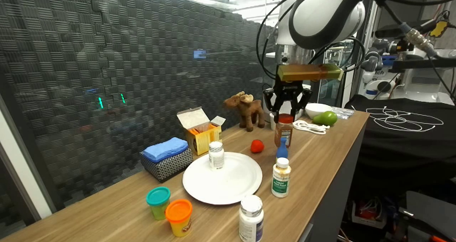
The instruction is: Put the bottles and red plushy on the table onto the plate
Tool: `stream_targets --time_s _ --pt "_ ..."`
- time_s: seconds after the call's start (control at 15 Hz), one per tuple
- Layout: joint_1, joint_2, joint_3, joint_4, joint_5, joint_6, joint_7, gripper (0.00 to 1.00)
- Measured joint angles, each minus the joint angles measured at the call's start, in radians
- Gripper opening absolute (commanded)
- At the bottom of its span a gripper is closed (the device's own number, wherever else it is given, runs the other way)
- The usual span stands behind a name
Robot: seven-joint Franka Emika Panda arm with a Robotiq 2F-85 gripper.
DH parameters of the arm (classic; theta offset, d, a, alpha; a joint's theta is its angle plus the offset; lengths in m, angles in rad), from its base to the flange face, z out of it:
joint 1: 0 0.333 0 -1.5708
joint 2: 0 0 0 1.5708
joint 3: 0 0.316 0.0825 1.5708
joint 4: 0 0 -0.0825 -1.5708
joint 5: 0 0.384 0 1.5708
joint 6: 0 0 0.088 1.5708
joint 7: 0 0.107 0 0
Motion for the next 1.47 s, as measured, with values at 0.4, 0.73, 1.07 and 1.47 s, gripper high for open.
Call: stream_targets --time_s 0.4,0.73,1.07,1.47 --pt "0.027 -0.007 0.076 0.058 -0.011 -0.021 -0.055 0.24" --pt "0.079 0.136 0.123 0.174 -0.01 -0.061 -0.119 0.24" --pt "0.118 0.264 0.126 0.295 -0.008 -0.099 -0.183 0.24" --pt "0.125 0.316 0.116 0.369 -0.008 -0.112 -0.219 0.24"
